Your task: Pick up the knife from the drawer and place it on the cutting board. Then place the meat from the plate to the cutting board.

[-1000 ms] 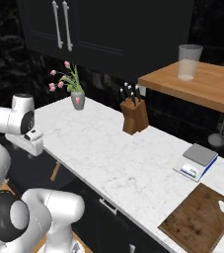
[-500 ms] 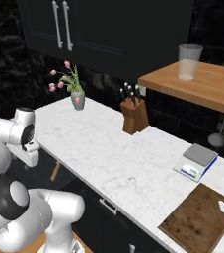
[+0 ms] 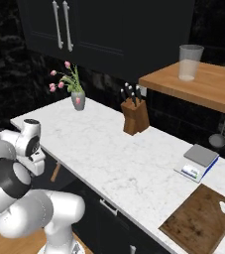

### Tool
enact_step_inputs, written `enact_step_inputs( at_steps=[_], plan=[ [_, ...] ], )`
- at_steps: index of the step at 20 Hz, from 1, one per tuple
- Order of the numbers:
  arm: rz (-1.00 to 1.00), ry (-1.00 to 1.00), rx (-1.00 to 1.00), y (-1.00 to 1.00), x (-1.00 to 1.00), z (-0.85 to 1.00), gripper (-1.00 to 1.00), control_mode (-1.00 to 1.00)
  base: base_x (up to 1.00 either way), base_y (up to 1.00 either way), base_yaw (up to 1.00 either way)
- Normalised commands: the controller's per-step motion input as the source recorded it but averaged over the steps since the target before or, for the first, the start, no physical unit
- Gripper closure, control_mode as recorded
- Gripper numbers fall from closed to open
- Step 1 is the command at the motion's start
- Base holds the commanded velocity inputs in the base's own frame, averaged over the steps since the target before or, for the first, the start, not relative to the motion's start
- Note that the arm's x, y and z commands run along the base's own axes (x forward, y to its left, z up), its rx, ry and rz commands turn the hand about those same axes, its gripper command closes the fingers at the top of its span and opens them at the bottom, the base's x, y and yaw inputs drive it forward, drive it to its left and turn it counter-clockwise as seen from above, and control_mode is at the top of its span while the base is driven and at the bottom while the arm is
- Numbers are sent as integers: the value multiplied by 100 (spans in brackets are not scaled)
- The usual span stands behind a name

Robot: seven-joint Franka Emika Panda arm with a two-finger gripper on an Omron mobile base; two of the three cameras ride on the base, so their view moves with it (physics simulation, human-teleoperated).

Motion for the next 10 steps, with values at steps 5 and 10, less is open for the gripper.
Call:
enact_step_inputs(
  at_steps=[5,10],
  plan=[
    [0,0,0,2,23,-49,-100,-100,0,0,0],
    [-2,1,-2,13,0,-35,-100,-100,0,0,0]
  ],
)
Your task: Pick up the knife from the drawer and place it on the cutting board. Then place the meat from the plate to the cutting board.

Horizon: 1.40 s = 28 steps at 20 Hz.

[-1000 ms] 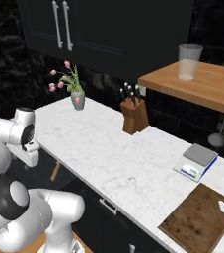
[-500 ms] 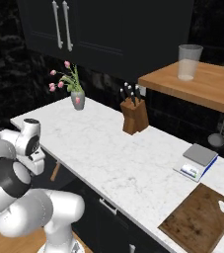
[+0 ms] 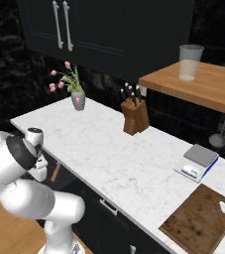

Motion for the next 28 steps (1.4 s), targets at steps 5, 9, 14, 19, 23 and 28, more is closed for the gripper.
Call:
enact_step_inputs(
  at_steps=[5,9,14,19,23,28],
  plan=[
    [-1,2,-4,15,0,-36,-100,-100,0,0,0],
    [0,0,-3,18,0,-34,-100,-100,0,0,0],
    [-2,4,0,27,-27,-9,-100,-100,0,0,0],
    [0,12,0,46,-67,-7,-100,-100,0,0,0],
    [0,15,0,48,-81,-16,-100,-100,0,0,0],
    [0,8,2,42,-99,-10,-100,-100,0,0,0]
  ],
)
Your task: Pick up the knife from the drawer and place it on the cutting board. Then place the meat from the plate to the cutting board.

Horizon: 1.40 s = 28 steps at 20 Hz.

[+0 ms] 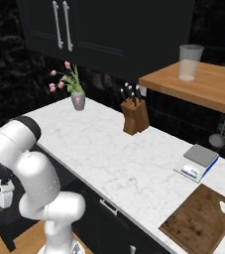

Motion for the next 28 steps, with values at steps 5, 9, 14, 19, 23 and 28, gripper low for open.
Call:
enact_step_inputs(
  at_steps=[5,9,14,19,23,28],
  plan=[
    [0,0,0,35,-100,40,-100,-100,0,0,0],
    [0,-21,-4,6,-92,94,-100,-100,0,0,0],
    [0,-13,-5,-2,2,65,-100,-100,0,0,0],
    [0,-7,-5,-23,93,0,-100,-100,0,0,0],
    [7,-10,-3,-28,100,0,-100,-100,0,0,0],
    [16,-1,-11,-2,77,0,-100,-100,0,0,0]
  ],
)
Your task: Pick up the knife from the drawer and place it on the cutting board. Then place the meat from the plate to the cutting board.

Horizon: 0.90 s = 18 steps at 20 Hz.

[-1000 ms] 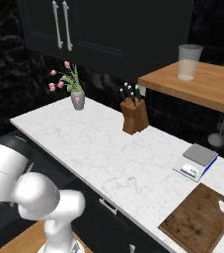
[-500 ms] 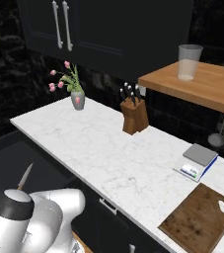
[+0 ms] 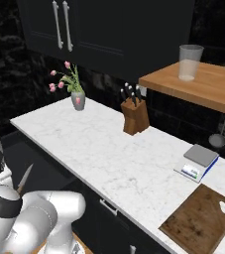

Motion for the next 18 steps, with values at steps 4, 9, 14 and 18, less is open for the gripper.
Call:
enact_step_inputs(
  at_steps=[4,9,14,18],
  plan=[
    [21,0,-8,0,38,-11,-100,-100,0,0,0],
    [19,0,-3,0,28,-19,-100,-100,0,0,0],
    [14,0,0,0,22,-46,-100,-100,0,0,0],
    [8,-6,0,-2,18,-58,-100,-100,0,0,0]
  ],
)
